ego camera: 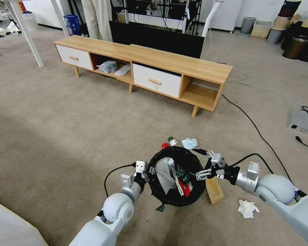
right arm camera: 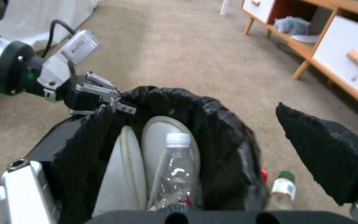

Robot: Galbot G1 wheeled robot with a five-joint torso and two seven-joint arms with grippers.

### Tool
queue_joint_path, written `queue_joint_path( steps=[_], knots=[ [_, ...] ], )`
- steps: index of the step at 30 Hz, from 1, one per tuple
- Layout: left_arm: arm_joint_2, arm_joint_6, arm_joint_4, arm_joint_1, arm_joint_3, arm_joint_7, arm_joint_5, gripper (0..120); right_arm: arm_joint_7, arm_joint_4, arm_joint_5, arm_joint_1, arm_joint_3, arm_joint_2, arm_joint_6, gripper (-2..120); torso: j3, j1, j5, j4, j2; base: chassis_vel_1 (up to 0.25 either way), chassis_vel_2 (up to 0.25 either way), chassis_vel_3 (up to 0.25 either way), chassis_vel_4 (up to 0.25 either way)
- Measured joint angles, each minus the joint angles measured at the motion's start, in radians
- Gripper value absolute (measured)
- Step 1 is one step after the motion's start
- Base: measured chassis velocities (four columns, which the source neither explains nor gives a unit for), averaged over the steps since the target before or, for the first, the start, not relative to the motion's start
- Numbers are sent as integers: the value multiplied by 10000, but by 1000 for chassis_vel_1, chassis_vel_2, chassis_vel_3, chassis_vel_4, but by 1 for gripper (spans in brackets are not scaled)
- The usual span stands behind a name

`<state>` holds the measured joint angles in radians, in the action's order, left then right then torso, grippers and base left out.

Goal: Pick up the trash bin and place the garbage on the floor into it.

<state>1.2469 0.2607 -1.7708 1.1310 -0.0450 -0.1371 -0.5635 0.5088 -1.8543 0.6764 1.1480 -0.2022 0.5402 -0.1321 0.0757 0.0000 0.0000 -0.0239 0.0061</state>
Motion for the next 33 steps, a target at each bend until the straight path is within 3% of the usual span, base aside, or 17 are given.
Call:
queue_joint_path(
  steps=[12, 22, 26, 33],
  knots=[
    [-60, 134, -203, 70, -511, -207, -285, 4, -49, -998, 376, 395, -1999, -71, -61, 100, 0, 0, -1, 0, 0, 0, 0, 0, 0],
    [-200, 209, -707, 570, -1215, -375, -288, 4, -322, -1351, 859, 250, -2978, 580, -186, 100, 0, 0, 0, 0, 0, 0, 0, 0, 0],
    [-369, 264, -938, 709, -1461, -474, -327, 4, -812, -1155, 667, 200, -3091, 885, -139, 100, 0, 0, 0, 0, 0, 0, 0, 0, 0],
    [-428, 315, -1149, 833, -1903, -524, -432, 4, -2404, -511, -432, 328, -3022, 1249, 1003, 100, 0, 0, -1, 0, 0, 0, 0, 0, 0]
  ],
)
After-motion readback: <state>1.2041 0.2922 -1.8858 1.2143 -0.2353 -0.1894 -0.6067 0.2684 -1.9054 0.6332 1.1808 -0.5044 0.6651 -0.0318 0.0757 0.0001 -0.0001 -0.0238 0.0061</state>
